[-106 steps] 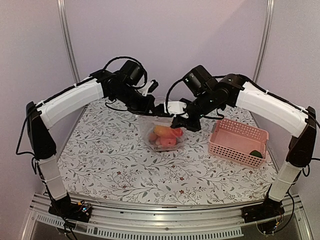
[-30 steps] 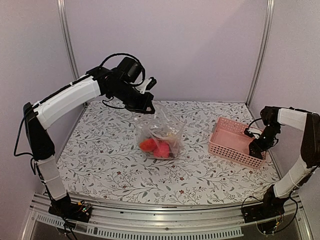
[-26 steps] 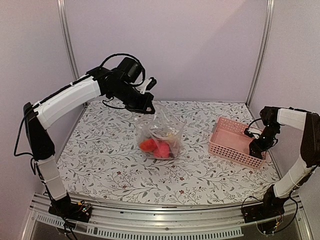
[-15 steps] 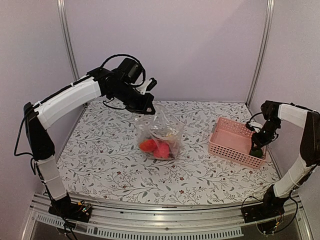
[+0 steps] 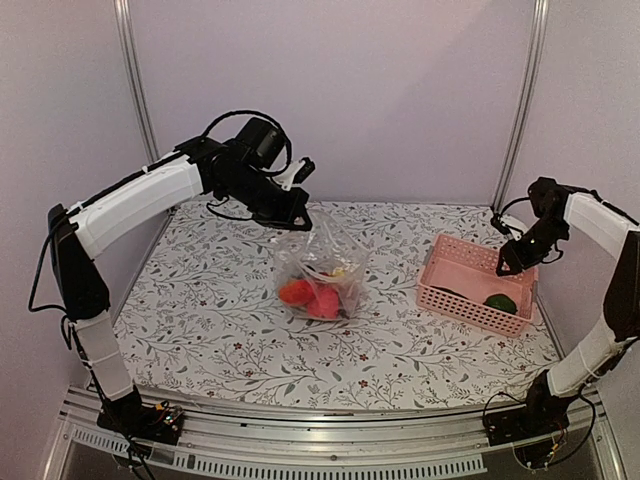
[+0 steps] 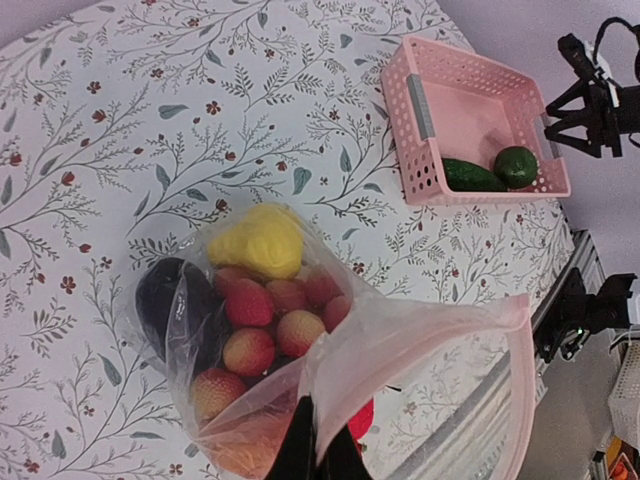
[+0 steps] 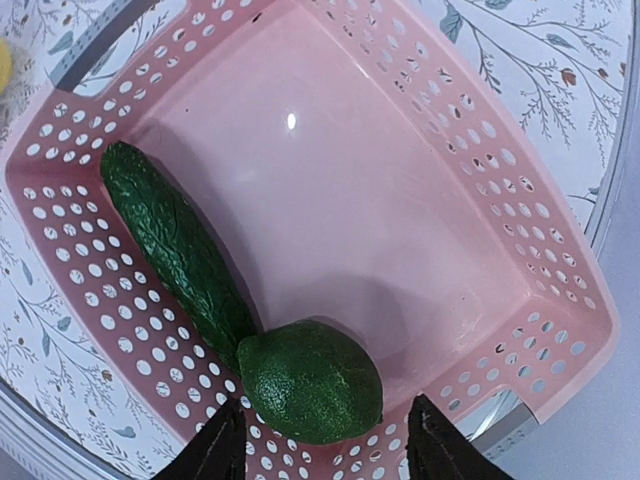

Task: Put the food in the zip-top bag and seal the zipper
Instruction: Pick up the fake fruit from the bin.

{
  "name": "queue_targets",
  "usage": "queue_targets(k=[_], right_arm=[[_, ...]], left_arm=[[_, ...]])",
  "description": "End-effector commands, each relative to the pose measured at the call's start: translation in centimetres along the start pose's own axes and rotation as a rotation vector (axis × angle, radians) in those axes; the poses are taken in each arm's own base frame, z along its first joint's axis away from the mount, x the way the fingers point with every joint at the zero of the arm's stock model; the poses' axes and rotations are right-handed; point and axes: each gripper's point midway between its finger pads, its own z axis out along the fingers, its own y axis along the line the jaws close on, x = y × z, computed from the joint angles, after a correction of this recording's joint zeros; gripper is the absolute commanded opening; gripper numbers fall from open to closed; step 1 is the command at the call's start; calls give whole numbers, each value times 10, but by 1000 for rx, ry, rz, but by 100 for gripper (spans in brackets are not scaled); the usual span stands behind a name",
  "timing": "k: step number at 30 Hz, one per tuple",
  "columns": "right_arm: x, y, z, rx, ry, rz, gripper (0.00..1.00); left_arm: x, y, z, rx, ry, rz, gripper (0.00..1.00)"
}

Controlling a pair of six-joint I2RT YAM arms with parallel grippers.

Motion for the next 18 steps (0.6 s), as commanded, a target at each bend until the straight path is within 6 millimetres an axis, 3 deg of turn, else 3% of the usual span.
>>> queue_targets(k=[1,7,18], right_arm=[[31,11,24,-55,121,16,58],[60,11,44,-41,206,3,65],[75,11,75,-67,260,-2,71]], left_arm=[[-3,4,7,5,-4,-14,0],[-2,5,10,7,2,-19,0],[-2,4,10,10,3,-22,0]])
